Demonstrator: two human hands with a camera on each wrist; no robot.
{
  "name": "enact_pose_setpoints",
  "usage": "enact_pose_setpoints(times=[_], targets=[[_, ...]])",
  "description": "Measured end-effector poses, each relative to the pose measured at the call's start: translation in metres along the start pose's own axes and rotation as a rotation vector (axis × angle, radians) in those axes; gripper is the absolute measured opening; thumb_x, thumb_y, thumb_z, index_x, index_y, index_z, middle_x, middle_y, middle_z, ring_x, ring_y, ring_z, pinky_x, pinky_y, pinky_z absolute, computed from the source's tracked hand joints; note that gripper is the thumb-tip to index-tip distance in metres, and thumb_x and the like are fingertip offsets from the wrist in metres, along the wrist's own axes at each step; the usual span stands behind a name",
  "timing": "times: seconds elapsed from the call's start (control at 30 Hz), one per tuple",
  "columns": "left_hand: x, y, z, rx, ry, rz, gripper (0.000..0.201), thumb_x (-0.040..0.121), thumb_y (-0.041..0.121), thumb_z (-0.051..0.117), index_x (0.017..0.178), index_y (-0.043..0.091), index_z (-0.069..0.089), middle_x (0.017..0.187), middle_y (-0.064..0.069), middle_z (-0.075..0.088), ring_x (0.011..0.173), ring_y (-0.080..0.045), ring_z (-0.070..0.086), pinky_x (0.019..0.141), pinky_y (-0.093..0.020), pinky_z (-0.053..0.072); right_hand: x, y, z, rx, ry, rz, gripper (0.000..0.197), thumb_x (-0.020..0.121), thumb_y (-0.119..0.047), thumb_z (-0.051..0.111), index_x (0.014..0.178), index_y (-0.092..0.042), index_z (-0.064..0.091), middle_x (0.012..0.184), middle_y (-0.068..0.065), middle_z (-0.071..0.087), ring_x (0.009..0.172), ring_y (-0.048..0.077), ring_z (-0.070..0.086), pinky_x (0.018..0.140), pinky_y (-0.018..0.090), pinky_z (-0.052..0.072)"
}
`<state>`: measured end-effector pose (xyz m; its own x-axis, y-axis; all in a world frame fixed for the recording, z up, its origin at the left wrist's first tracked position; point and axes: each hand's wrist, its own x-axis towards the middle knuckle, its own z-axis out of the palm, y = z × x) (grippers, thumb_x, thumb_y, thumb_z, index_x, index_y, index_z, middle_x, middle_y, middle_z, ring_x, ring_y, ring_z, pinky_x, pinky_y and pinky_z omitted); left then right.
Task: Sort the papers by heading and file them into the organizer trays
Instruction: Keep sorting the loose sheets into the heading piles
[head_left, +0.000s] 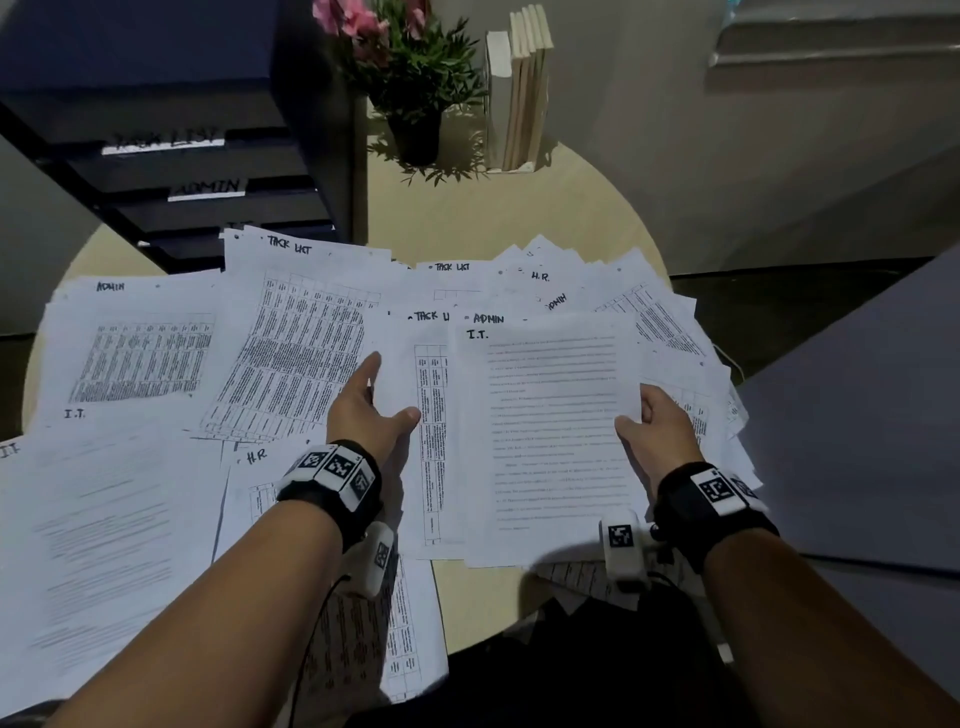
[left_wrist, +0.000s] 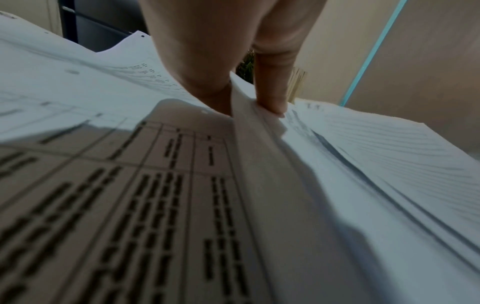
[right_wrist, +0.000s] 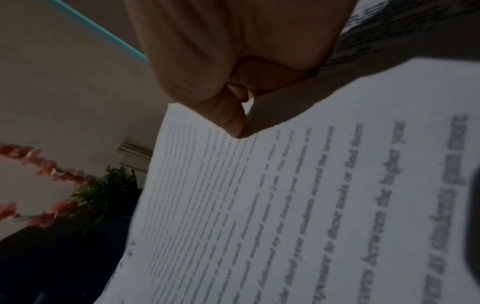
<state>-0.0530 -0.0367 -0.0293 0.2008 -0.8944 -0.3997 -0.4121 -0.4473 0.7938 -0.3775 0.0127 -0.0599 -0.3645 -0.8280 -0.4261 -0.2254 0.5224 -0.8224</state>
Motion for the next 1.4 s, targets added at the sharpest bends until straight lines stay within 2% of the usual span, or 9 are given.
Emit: enact_pose_setpoints(times=[0.13, 0.27, 0.43, 0.57, 0.87, 1.0, 1.1, 1.23, 1.4], targets=[[-0.001, -0.001, 0.002, 0.04, 0.024, -0.03, 0.075, 0.078, 0.012, 0.082, 0.144, 0.019, 0.048, 0.147, -0.001, 0.047, 0.139, -0.018, 0.04, 0.11, -0.029, 0.032, -0.004, -0.014, 0.004, -0.185, 0.061, -0.052, 0.011, 0.088, -0.004, 0.053, 0.095, -0.007, 0.061, 0.092, 0.01, 0.067, 0.085, 0.022, 0.06, 0.081, 0.029, 0.049], [0.002, -0.001, 0.005, 0.046, 0.017, -0.036, 0.052, 0.076, 0.008, 0.083, 0.123, 0.017, 0.061, 0.125, 0.002, 0.06, 0.112, -0.013, 0.054, 0.099, -0.025, 0.041, -0.003, -0.013, 0.004, -0.151, 0.099, -0.059, 0.012, 0.09, 0.0, 0.054, 0.095, -0.005, 0.063, 0.091, 0.01, 0.065, 0.085, 0.025, 0.058, 0.076, 0.025, 0.042], [0.004, -0.005, 0.01, -0.072, -0.016, -0.085, 0.019, 0.077, 0.009, 0.082, 0.089, 0.016, 0.068, 0.088, 0.002, 0.073, 0.079, -0.015, 0.069, 0.082, -0.031, 0.057, 0.002, -0.003, 0.006, 0.042, 0.101, 0.008, 0.03, 0.087, 0.004, 0.058, 0.097, -0.023, 0.068, 0.1, 0.007, 0.071, 0.096, 0.026, 0.065, 0.094, 0.037, 0.05], [0.004, -0.004, 0.011, -0.034, 0.003, -0.043, 0.019, 0.079, 0.014, 0.081, 0.073, 0.018, 0.063, 0.071, 0.007, 0.066, 0.062, -0.01, 0.06, 0.064, -0.024, 0.047, 0.008, 0.002, 0.006, 0.076, 0.122, 0.059, 0.02, 0.084, -0.001, 0.063, 0.086, -0.02, 0.067, 0.095, 0.008, 0.073, 0.096, 0.029, 0.068, 0.098, 0.049, 0.052], [0.001, 0.0, 0.015, 0.021, 0.043, 0.081, 0.028, 0.085, 0.014, 0.073, 0.072, 0.021, 0.049, 0.063, 0.009, 0.05, 0.055, -0.006, 0.044, 0.053, -0.019, 0.034, 0.01, 0.001, 0.004, 0.133, 0.07, 0.024, 0.03, 0.088, 0.004, 0.06, 0.105, -0.019, 0.069, 0.106, 0.008, 0.072, 0.101, 0.025, 0.067, 0.097, 0.04, 0.051], [-0.001, 0.004, 0.013, -0.006, 0.073, 0.103, 0.032, 0.084, 0.005, 0.071, 0.067, 0.02, 0.048, 0.062, 0.006, 0.046, 0.056, -0.01, 0.04, 0.049, -0.014, 0.031, 0.008, -0.006, 0.004, 0.176, 0.096, 0.052, 0.027, 0.086, 0.011, 0.058, 0.084, -0.015, 0.063, 0.06, -0.013, 0.065, 0.054, -0.002, 0.057, 0.059, 0.022, 0.048], [-0.005, 0.009, 0.005, -0.049, 0.121, 0.128, 0.028, 0.083, 0.001, 0.071, 0.07, 0.015, 0.051, 0.062, 0.005, 0.046, 0.056, -0.009, 0.038, 0.046, -0.01, 0.031, 0.002, -0.02, 0.003, 0.21, 0.095, 0.019, 0.025, 0.084, 0.011, 0.058, 0.077, -0.013, 0.06, 0.054, -0.012, 0.059, 0.048, 0.001, 0.052, 0.045, 0.012, 0.038], [-0.012, 0.017, -0.01, -0.13, 0.199, 0.136, 0.017, 0.083, -0.001, 0.07, 0.081, 0.009, 0.057, 0.072, 0.006, 0.054, 0.062, -0.008, 0.046, 0.049, -0.005, 0.034, 0.0, -0.04, 0.01, 0.246, 0.019, 0.002, 0.026, 0.085, 0.015, 0.055, 0.085, -0.01, 0.064, 0.076, 0.007, 0.068, 0.073, 0.024, 0.063, 0.069, 0.028, 0.054], [-0.027, 0.015, -0.034, -0.263, 0.264, 0.12, 0.023, 0.087, -0.006, 0.065, 0.09, 0.016, 0.058, 0.084, 0.009, 0.064, 0.073, -0.003, 0.06, 0.059, -0.003, 0.043, -0.003, -0.052, 0.027, 0.202, -0.079, 0.013, 0.017, 0.09, 0.006, 0.06, 0.085, -0.009, 0.062, 0.074, 0.001, 0.07, 0.071, 0.019, 0.065, 0.075, 0.036, 0.055]])
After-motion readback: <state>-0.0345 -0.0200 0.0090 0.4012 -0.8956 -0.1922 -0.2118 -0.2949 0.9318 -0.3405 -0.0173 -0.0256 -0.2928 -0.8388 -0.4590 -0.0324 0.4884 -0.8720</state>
